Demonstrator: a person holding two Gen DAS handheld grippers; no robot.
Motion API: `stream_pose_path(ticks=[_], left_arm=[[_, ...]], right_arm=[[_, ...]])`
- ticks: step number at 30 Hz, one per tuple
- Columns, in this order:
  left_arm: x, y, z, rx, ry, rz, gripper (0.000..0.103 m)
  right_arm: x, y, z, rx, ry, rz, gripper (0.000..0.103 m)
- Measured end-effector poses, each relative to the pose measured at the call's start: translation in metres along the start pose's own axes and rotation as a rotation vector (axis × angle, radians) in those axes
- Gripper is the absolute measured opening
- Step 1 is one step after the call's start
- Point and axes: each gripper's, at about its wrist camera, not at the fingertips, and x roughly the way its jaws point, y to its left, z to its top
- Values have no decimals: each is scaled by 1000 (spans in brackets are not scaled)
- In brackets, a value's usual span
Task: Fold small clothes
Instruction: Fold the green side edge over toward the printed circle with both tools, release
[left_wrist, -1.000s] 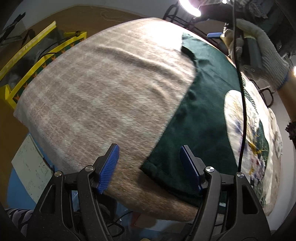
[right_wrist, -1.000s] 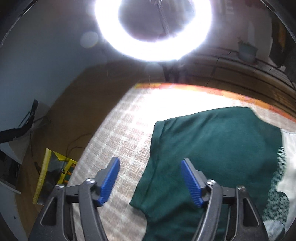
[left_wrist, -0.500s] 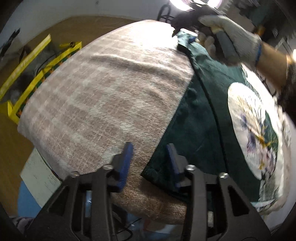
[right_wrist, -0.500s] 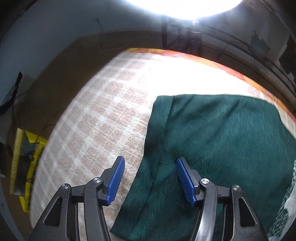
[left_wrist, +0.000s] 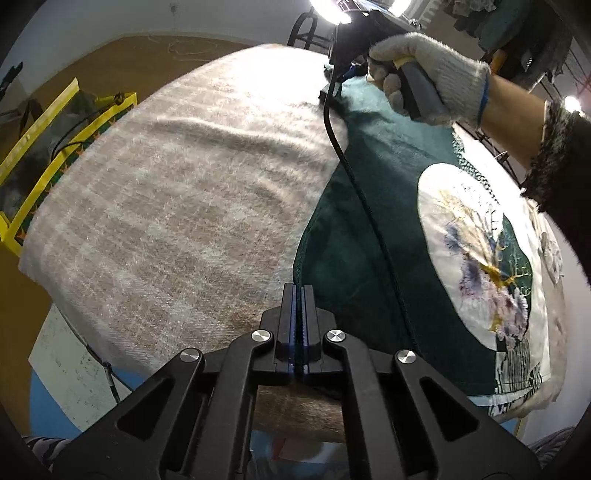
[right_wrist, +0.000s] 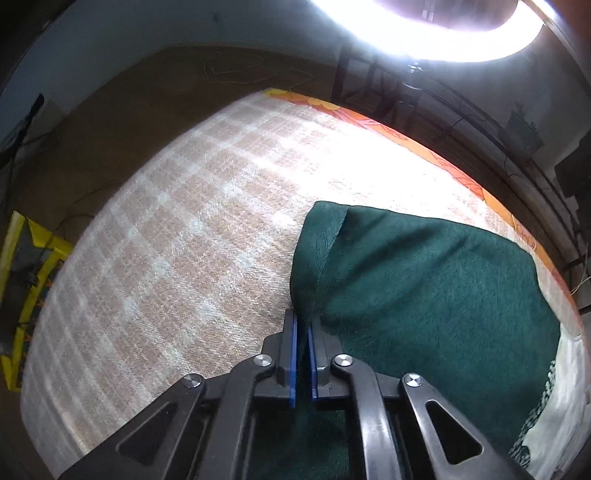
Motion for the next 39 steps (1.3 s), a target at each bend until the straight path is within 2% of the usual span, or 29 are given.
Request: stream_pose_path(ticks=[3, 12, 16, 25, 30, 35, 36, 38, 39], left_arm=[[-9, -7, 0, 37, -30, -1, 0], [-25, -21, -1, 51, -61, -67, 0], [-34, -45, -4, 100, -75, -107, 0], [-40, -121, -20, 253, -58, -202, 0], [-28, -156, -33, 313, -9, -229, 0], [-16, -173, -41, 352, 24, -214, 0], [-13, -175, -42, 352, 33, -211, 0], [-8, -176, -43, 345, 54, -216, 0], [-5, -176, -44, 343, 63, -220, 0]], right_arm=[[-12, -20, -4, 53, -40, 51, 2], [-44, -80, -20, 178, -140, 136, 2], [-59, -104, -31, 210, -183, 168, 1], [-90, -173, -69, 284, -235, 168, 2], [-87, -226, -103, 383, -221, 169, 2], [-69, -266, -123, 485, -196, 198, 2], [-66, -270, -125, 495, -193, 195, 5], [-60, -277, -126, 497, -163, 132, 11], [-57, -280, -126, 490, -145, 85, 20]])
